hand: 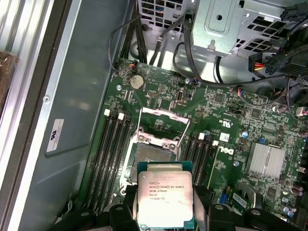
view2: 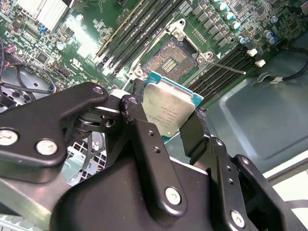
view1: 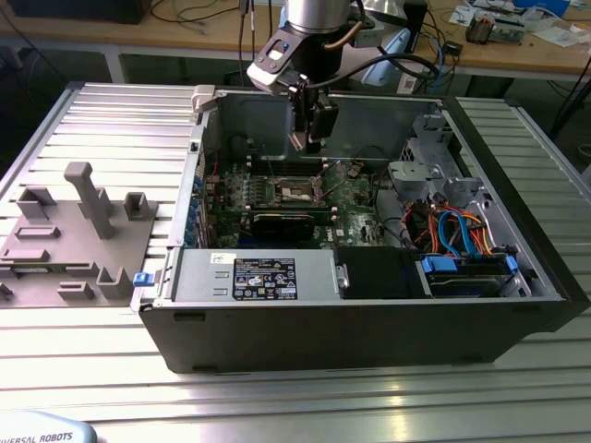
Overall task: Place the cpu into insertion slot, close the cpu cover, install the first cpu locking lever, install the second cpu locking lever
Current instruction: 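Place the cpu into insertion slot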
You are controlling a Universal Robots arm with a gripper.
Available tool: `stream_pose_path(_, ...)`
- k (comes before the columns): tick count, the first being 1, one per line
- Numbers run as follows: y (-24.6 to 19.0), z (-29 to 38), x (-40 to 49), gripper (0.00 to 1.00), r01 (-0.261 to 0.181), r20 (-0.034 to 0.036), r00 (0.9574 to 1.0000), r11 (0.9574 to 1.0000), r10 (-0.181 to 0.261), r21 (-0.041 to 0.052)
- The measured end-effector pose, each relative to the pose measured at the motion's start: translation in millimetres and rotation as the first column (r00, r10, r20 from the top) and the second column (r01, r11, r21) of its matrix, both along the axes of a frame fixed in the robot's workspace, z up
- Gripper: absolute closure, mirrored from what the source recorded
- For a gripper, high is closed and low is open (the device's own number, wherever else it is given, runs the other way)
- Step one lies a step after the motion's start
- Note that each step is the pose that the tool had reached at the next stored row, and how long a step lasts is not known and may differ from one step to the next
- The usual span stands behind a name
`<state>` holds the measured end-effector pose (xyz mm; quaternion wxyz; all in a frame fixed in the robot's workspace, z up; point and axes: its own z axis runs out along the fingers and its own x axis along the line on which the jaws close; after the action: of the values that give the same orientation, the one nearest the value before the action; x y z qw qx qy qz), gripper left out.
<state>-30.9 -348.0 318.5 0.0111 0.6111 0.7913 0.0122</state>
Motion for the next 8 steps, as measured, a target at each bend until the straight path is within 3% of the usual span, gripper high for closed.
stream_pose_path(8,0.0,-0.1,0.0,0.46,0.008,0.0,1.0,1.0,-0.008,0.0)
